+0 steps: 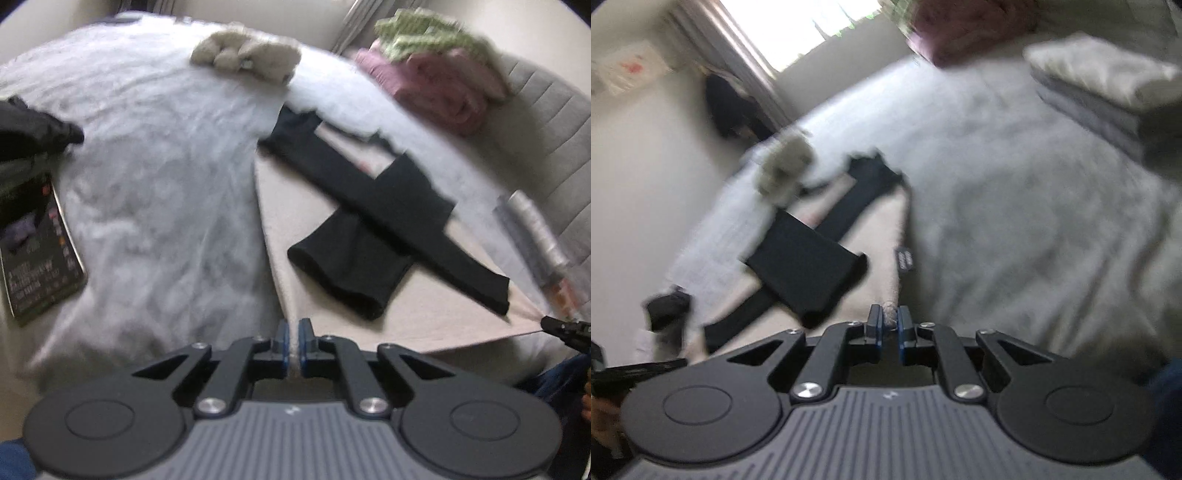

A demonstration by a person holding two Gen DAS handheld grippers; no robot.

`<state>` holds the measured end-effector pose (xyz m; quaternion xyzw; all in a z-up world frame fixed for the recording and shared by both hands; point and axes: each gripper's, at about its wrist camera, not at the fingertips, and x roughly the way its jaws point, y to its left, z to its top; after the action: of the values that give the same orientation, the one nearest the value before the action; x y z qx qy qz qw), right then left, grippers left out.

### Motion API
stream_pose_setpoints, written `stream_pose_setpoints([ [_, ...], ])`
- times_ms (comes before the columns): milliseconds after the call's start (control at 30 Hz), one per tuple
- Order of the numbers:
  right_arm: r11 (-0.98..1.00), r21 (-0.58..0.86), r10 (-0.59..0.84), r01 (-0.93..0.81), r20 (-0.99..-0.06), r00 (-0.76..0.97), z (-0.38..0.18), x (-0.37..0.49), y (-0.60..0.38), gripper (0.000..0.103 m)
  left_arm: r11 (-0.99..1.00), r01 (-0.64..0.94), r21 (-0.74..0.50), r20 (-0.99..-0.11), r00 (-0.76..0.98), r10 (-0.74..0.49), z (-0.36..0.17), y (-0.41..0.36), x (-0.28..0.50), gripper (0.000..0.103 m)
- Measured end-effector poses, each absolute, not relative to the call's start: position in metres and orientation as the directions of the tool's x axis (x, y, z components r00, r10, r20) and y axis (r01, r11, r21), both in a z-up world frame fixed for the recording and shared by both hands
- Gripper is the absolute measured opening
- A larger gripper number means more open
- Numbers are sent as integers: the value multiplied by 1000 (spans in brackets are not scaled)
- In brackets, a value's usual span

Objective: Fold clothes

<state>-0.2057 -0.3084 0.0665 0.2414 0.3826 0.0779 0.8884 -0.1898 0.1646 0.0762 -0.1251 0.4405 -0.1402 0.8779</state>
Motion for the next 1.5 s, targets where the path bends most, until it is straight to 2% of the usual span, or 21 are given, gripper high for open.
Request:
stream_pose_setpoints([
  [200, 880, 470, 312, 61, -671, 673, 54, -195, -305, 10, 933, 113, -341, -760, 550, -345, 66, 162, -185, 6],
  [433, 864, 497, 314, 77, -651, 691, 50, -199, -310, 11, 936, 90, -339, -782, 527, -334, 56, 159, -180, 6],
  [1133, 875, 479, 293, 67, -636, 714, 54, -201, -304, 13, 928, 62, -368, -773, 534, -342, 63, 161, -178, 6],
  [1500, 894, 448, 292, 20, -615, 732, 59, -202, -293, 13, 930, 102, -354, -754, 557, -348, 71, 152, -181, 6],
])
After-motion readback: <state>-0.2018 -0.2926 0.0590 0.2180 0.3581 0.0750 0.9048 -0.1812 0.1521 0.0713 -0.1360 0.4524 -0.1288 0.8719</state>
